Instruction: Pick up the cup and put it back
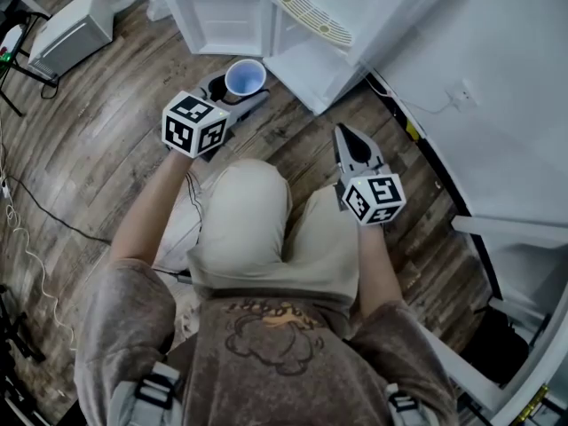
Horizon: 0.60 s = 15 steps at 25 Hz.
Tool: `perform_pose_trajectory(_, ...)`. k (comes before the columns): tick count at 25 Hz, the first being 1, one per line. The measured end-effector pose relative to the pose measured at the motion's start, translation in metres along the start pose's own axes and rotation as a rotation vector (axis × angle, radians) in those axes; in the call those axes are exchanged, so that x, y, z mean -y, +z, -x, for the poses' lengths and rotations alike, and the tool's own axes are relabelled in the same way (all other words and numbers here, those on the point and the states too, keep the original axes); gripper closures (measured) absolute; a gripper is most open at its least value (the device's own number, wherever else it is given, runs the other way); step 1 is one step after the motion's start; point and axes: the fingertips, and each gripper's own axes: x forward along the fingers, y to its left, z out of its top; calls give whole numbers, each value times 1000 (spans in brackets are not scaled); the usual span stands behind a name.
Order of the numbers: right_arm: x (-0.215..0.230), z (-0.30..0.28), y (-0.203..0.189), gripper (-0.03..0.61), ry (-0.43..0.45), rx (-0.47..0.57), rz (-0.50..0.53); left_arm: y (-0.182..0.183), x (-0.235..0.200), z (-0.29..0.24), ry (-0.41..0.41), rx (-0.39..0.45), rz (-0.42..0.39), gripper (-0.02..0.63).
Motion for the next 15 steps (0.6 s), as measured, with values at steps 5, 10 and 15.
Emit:
perform_pose_trajectory(5, 0, -1, 1, 577, 2, -1, -4, -4, -1, -3, -2, -9, 1, 322)
perform_pose_trajectory(10, 2, -4, 3, 577, 0, -2, -6, -6, -4, -7, -8, -18, -1, 322)
perform_pose_trajectory(15, 1, -7, 3, 577, 6, 11, -8, -11, -10, -17, -11, -23, -1, 322)
